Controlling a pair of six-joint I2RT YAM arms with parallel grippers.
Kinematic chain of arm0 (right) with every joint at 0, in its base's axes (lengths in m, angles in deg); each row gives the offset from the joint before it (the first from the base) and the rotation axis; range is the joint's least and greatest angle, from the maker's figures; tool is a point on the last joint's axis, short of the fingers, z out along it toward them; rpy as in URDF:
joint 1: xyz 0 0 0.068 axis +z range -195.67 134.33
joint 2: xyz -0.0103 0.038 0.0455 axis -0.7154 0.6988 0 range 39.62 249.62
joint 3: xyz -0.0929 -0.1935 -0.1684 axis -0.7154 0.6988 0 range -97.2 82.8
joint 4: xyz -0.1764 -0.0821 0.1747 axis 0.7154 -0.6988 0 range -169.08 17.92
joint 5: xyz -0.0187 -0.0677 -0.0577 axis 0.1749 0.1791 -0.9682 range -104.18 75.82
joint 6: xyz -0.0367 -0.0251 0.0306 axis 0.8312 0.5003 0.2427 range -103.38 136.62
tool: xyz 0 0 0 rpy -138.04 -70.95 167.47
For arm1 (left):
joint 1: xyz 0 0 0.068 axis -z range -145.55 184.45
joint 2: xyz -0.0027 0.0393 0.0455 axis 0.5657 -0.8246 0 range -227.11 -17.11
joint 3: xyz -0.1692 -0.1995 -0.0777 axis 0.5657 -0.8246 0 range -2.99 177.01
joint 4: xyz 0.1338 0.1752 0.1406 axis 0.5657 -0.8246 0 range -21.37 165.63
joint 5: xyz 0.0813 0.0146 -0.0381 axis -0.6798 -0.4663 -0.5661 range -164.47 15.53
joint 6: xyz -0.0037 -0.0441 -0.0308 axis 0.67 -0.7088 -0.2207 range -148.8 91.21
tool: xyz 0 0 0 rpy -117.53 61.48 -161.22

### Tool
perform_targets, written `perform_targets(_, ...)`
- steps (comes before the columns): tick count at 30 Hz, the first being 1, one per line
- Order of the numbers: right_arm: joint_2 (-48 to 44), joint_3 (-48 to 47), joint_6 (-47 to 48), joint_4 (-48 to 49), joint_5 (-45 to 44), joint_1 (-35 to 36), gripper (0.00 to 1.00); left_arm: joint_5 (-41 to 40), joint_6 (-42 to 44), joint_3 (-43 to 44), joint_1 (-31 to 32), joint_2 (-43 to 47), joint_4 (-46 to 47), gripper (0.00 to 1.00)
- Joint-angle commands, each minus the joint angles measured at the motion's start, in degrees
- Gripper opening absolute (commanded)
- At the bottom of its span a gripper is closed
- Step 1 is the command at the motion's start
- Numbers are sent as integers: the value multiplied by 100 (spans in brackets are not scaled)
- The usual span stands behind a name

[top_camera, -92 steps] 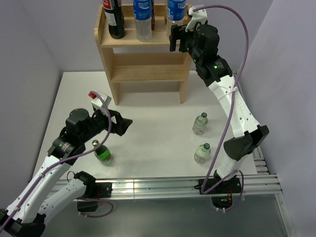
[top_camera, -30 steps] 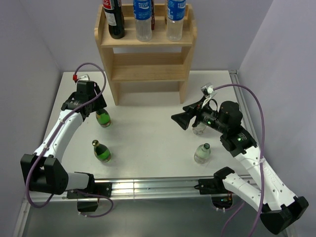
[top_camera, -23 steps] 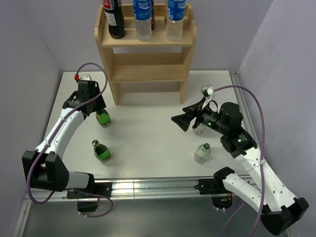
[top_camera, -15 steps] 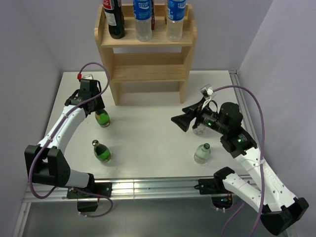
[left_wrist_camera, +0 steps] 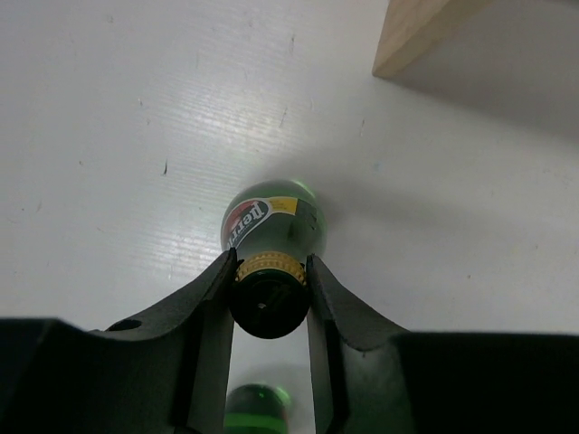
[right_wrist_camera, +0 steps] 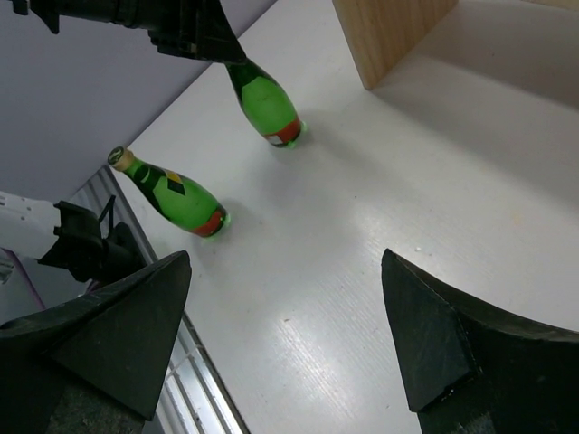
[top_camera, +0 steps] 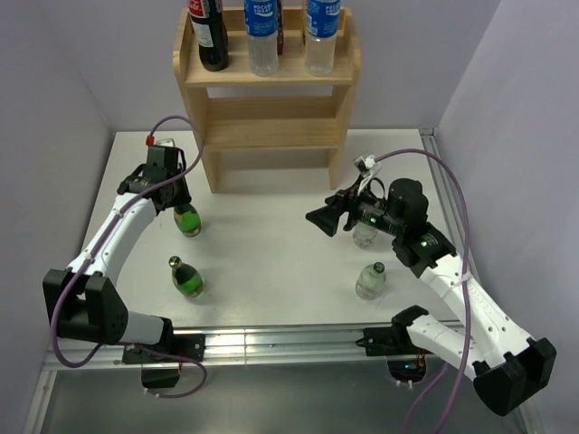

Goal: Place and organize the beverage onto the shelf
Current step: Pick up the drink from the center of the board.

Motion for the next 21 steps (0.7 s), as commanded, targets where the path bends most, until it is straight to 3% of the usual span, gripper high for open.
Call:
perform_targets(1,170,35,-3,634,64,189,92,290,257,307,204,622,105,0)
perform_targets(9,1216,-404,110,635,-760,936,90,949,407,676,810,737,-115,0)
perform_targets(21,2376,-835,699,890,-1869,2079,98,2522,539,1555,1672,912,-554,0)
